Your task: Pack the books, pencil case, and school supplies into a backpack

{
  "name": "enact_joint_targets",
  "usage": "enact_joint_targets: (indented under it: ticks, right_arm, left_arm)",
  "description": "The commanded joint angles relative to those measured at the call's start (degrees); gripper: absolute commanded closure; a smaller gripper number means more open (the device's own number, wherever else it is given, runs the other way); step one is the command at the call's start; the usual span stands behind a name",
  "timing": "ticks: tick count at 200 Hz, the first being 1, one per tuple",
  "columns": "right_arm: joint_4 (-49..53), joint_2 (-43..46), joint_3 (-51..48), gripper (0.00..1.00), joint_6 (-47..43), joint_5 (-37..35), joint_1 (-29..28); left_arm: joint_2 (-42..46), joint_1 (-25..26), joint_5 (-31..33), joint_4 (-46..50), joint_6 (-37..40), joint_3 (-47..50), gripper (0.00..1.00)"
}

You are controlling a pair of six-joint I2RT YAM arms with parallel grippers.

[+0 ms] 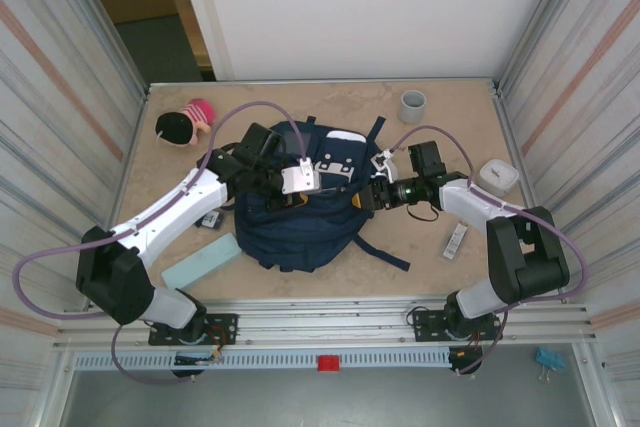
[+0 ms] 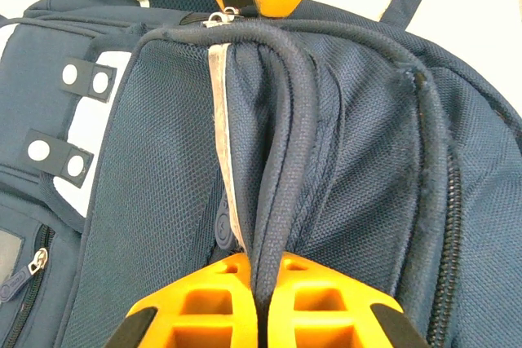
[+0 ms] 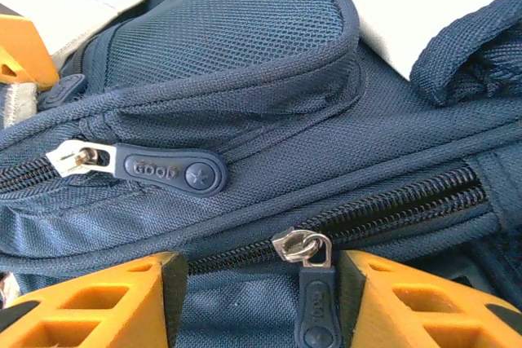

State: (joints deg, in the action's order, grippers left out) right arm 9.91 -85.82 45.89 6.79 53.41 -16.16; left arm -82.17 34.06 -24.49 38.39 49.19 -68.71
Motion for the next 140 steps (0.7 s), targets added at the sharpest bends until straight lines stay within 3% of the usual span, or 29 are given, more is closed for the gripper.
enact_joint_targets:
  ticks: [1, 67, 98, 140]
  right_arm:
    - [0.5, -1.7, 0.7, 0.5, -0.9, -2.4, -0.3]
    - [-0.2, -3.7, 2.3, 0.8, -1.9, 3.5, -0.1]
    - [-0.5, -1.1, 1.4, 0.86, -0.9, 6.1, 0.3]
    - [-0.9, -0.1, 0.8, 1.0, 3.1, -1.0, 0.8]
  left_arm:
    - [3.6, -0.7, -3.0, -5.4, -1.3, -0.3, 1.0]
    - [4.3, -1.3, -3.9, -6.7, -1.8, 0.7, 1.0]
    - [4.2, -1.5, -3.4, -6.7, -1.8, 0.8, 1.0]
    - [4.0, -1.5, -2.8, -7.2, -2.3, 1.2, 1.0]
